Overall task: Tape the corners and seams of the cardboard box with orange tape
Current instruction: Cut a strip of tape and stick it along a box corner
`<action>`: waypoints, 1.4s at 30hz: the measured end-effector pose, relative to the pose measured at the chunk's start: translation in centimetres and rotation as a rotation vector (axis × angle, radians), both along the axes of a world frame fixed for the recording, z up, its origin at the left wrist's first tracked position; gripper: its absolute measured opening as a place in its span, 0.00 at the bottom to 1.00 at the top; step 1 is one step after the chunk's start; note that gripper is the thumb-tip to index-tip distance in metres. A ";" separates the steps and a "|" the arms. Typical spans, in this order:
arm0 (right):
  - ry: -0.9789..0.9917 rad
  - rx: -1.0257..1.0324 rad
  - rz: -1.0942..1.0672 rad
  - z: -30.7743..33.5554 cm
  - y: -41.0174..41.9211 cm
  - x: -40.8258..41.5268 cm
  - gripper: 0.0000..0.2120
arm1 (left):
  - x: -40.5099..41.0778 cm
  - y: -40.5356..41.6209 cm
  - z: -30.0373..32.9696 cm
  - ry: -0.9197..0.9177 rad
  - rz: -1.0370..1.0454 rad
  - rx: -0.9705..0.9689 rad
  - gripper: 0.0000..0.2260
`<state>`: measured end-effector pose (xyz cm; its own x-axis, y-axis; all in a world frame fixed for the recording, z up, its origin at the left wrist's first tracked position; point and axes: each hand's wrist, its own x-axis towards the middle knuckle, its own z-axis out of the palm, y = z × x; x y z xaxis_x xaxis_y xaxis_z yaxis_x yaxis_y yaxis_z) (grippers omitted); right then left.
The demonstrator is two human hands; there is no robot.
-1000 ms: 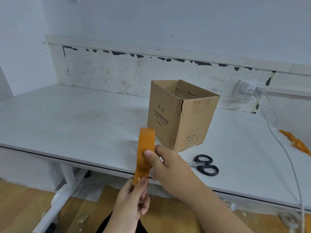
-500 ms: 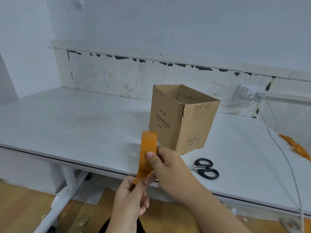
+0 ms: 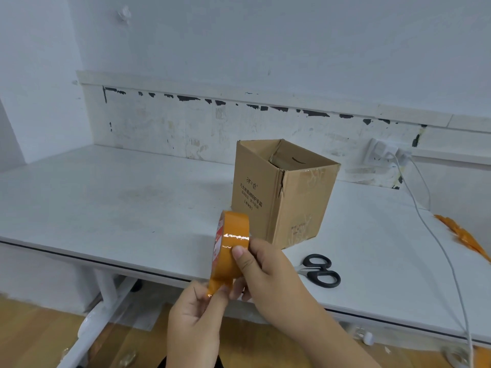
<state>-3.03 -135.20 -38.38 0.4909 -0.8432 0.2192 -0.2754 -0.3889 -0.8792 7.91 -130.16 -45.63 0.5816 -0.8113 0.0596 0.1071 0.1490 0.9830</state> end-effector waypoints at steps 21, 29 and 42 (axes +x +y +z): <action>0.128 -0.116 -0.080 -1.0 -0.4 1.6 0.10 | -0.7 2.6 -3.9 0.356 0.037 0.012 0.15; 0.136 -0.117 -0.061 -1.4 -1.4 2.3 0.10 | 0.1 2.3 -5.3 0.451 -0.011 0.062 0.14; 0.144 -0.061 0.005 -2.0 -2.2 1.8 0.09 | 1.1 -2.1 -7.3 0.529 -0.043 0.156 0.17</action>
